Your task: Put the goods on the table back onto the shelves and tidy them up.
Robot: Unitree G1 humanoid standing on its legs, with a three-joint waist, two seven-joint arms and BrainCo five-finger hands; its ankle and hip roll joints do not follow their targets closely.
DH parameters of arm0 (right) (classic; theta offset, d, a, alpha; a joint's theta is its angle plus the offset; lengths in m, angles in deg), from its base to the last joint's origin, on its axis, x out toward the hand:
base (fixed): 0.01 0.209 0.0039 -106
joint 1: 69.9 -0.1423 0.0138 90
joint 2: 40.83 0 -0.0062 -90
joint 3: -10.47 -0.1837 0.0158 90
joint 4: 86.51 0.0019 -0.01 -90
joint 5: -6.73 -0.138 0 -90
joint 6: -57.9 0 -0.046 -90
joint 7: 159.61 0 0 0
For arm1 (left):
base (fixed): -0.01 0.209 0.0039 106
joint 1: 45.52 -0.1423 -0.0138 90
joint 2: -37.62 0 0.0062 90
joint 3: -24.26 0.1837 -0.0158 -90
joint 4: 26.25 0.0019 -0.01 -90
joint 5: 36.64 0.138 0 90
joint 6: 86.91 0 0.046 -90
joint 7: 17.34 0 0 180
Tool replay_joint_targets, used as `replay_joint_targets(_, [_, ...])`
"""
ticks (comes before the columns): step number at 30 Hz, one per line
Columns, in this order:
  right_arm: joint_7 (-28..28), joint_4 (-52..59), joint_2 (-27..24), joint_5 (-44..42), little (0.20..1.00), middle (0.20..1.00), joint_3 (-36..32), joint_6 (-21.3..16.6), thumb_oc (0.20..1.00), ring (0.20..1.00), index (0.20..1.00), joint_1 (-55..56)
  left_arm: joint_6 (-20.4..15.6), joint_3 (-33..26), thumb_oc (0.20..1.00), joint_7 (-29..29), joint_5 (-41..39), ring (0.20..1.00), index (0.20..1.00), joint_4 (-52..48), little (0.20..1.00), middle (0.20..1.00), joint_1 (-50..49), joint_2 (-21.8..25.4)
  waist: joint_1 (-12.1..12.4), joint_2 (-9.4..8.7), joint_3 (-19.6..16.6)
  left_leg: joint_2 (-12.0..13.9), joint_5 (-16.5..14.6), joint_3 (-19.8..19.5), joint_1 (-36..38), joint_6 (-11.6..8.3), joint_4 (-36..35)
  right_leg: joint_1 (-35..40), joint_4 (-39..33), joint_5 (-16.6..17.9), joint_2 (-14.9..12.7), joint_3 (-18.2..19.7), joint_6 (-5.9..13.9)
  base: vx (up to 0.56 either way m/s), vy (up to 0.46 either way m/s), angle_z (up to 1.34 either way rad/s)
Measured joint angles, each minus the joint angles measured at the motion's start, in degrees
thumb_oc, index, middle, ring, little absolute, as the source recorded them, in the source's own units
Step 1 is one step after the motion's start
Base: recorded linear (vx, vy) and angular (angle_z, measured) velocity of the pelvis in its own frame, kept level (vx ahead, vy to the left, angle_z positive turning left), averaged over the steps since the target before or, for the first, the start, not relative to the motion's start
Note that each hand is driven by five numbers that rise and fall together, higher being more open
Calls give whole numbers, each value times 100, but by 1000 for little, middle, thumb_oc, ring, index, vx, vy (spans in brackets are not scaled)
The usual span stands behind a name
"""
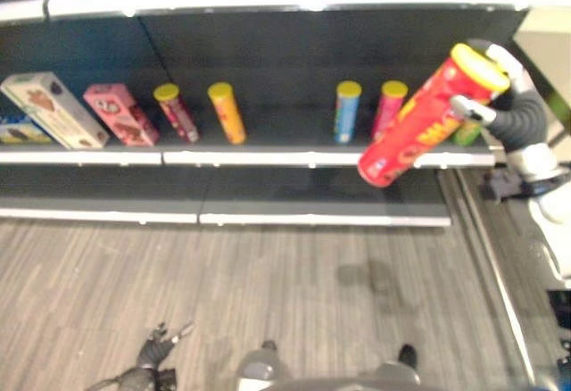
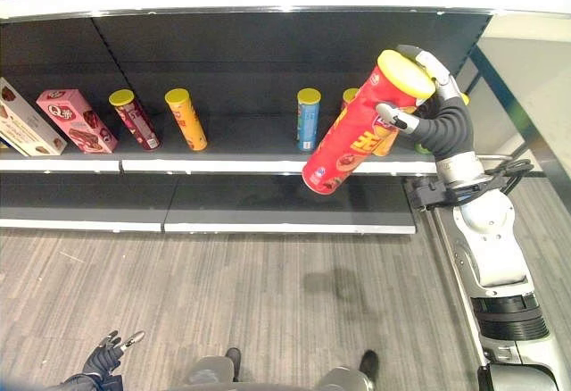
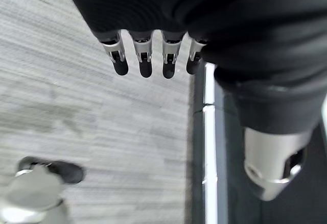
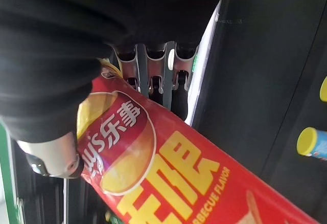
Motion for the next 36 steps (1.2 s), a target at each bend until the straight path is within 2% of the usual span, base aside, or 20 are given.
replay_joint_targets(3, [55, -21, -250, 56, 200, 200, 266, 11, 200, 200, 200, -5, 42, 64, 1000, 23, -3, 1000, 1000, -4, 1000, 1000, 11, -371, -31, 154, 62, 110, 169, -382, -76, 181, -265, -27, -206, 35, 429, 457, -147, 171, -74, 9])
replay_joint_targets(7, [173, -45, -670, 316, 200, 200, 889, 30, 200, 200, 200, -177, 37, 205, 1000, 22, -28, 1000, 1000, -239, 1000, 1000, -31, -724, -19, 378, 93, 232, 440, -692, -296, -2, -96, 19, -206, 32, 576, 166, -321, 141, -200, 32])
replay_joint_targets(10, [205, -229, -686, 392, 200, 200, 1014, 33, 200, 200, 200, -386, 13, 213, 1000, 34, -59, 1000, 1000, -494, 1000, 1000, 15, -725, 192, 335, 315, 164, 555, -702, -690, -91, 691, 55, 77, -209, 493, -24, -432, 171, 32, 66])
replay_joint_targets(12, [260, -270, -796, 391, 200, 200, 1091, 128, 200, 200, 200, -472, 54, 281, 1000, 39, -80, 1000, 1000, -446, 1000, 1000, -53, -755, 179, 459, 334, 13, 351, -551, -790, 167, 419, 281, -180, -164, 499, -328, -434, 271, 154, 75])
replay_joint_targets(15, [212, -267, -589, 375, 200, 200, 1199, 126, 200, 200, 200, -504, 104, 291, 1000, 36, -76, 1000, 1000, -423, 1000, 1000, -105, -652, 251, 277, 369, -229, 446, -369, -971, -37, 205, 299, -840, 162, 364, 46, -456, 374, 318, 10])
replay_joint_targets(18, [125, -277, -123, 494, 200, 200, 1165, 152, 200, 200, 200, -468, 83, 450, 1000, 33, -32, 1000, 1000, -513, 1000, 1000, 69, -430, 493, 117, 427, -797, 217, -457, -1113, 218, 745, 449, -1308, 608, 132, 336, -615, 359, 507, -36])
replay_joint_targets(22, [-4, 108, 698, 859, 200, 200, 1185, 272, 200, 200, 200, -487, 51, 382, 1000, 27, 25, 1000, 1000, -488, 1000, 1000, 395, -82, 314, 187, 343, -1407, -286, 33, -830, 980, 1178, 121, -239, 891, -578, 615, -914, 215, 446, -52])
replay_joint_targets(23, [-6, 107, 695, 938, 200, 200, 1197, 284, 200, 200, 200, -476, 32, 375, 1000, 25, 26, 1000, 1000, -513, 1000, 1000, 309, 3, 324, 201, 250, -1461, -240, 134, -736, 1115, 1024, -148, 222, 1019, -726, 636, -848, 92, 208, -19])
replay_joint_targets(25, [10, 80, 666, 942, 200, 200, 1445, 252, 200, 200, 200, -532, 21, 327, 1000, 12, 54, 1000, 1000, -572, 1000, 1000, 55, 179, 385, 143, -16, -1698, -75, 267, -649, 1256, 800, -322, 1233, 402, -904, 484, -462, 151, 53, -17])
replay_joint_targets(26, [44, 10, 639, 941, 200, 200, 1473, 263, 200, 200, 200, -550, 32, 346, 1000, 17, 52, 1000, 1000, -584, 1000, 1000, -29, 148, 458, 202, -53, -1727, -6, 253, -604, 1305, 654, -145, 1055, 262, -820, 218, -458, 192, -41, -54])
replay_joint_targets(27, [37, -167, 368, 923, 200, 200, 1788, 279, 200, 200, 200, -980, 36, 232, 1000, -5, 46, 1000, 1000, -321, 1000, 1000, 92, -69, 536, 503, 22, -1514, 111, 68, -584, 1370, 440, -325, 836, -291, 46, 353, -601, 271, -100, -53])
replay_joint_targets(28, [16, -213, -52, 920, 200, 200, 2197, 275, 200, 200, 200, -1458, 64, 212, 1000, -17, 45, 1000, 1000, 112, 1000, 1000, 546, -304, 449, 919, 408, -1052, 115, -168, -759, -92, 733, -732, 478, -534, 1608, 843, -1020, 263, -108, 4])
replay_joint_targets(29, [41, -326, 48, 919, 200, 200, 2594, 275, 200, 200, 200, -1832, 21, 211, 1000, 25, 46, 1000, 1000, 84, 1000, 1000, 757, -33, 79, -38, 605, -1628, -108, -583, -1625, 275, 2202, -1286, 61, -412, 1294, 1524, -1039, 344, -195, 101])
replay_joint_targets(30, [151, -229, -340, 873, 200, 200, 2641, 237, 200, 200, 200, -1918, 45, 167, 1000, -18, -8, 1000, 1000, 130, 1000, 1000, 896, -177, -7, 216, 638, -201, -225, -1508, -1102, -381, 763, -1518, -172, -100, 1300, 1517, -198, 245, -238, 143])
replay_joint_targets(31, [45, -340, -111, 813, 200, 200, 2533, 295, 200, 200, 200, -1774, 13, 223, 1000, -20, -10, 1000, 1000, -160, 1000, 1000, 907, -23, 235, -185, 778, -489, -214, -1294, -884, -78, 752, -1733, 514, -177, 1170, 1481, -559, 310, -351, 282])
replay_joint_targets(32, [99, -434, -396, 808, 200, 200, 2143, 265, 200, 200, 200, -1864, -18, 653, 1000, -36, -40, 1000, 1000, -675, 1000, 1000, 802, -62, 435, -121, 774, -551, -249, -1774, -598, -188, 257, -1475, 872, -214, 1115, 1032, -760, 303, -487, 233])
replay_joint_targets(33, [93, -483, -432, 797, 200, 200, 2045, 228, 200, 200, 200, -1943, 4, 633, 1000, -12, -43, 1000, 1000, -625, 1000, 1000, 673, -156, 556, -3, 751, -554, -207, -1698, -507, -147, 188, -1318, 481, -228, 1158, 839, -696, 261, -392, 206])
replay_joint_targets(34, [94, -531, -565, 754, 200, 200, 2023, 216, 200, 200, 200, -2014, 9, 533, 1000, -21, -56, 1000, 1000, -603, 1000, 1000, 510, -319, 632, 281, 682, -281, -95, -1586, -275, 24, -100, -1218, 452, -227, 1296, 504, -820, 135, -247, 37])
replay_joint_targets(35, [64, -531, -817, 702, 200, 200, 1925, 190, 200, 200, 200, -1991, -6, 541, 1000, -26, -54, 1000, 1000, -649, 1000, 1000, 278, -406, 666, 674, 557, 98, -9, -1542, -106, -74, -404, -1209, 916, -388, 1489, -30, -1099, 124, -69, 123])
replay_joint_targets(36, [-26, -451, -955, 694, 200, 200, 1442, 144, 200, 200, 200, -1676, 38, 780, 1000, -33, -53, 1000, 1000, -738, 1000, 1000, 147, -123, 473, 325, 618, -95, 365, -1624, -297, -127, -541, -1147, 737, -488, 1214, -203, -1030, 125, -70, 116])
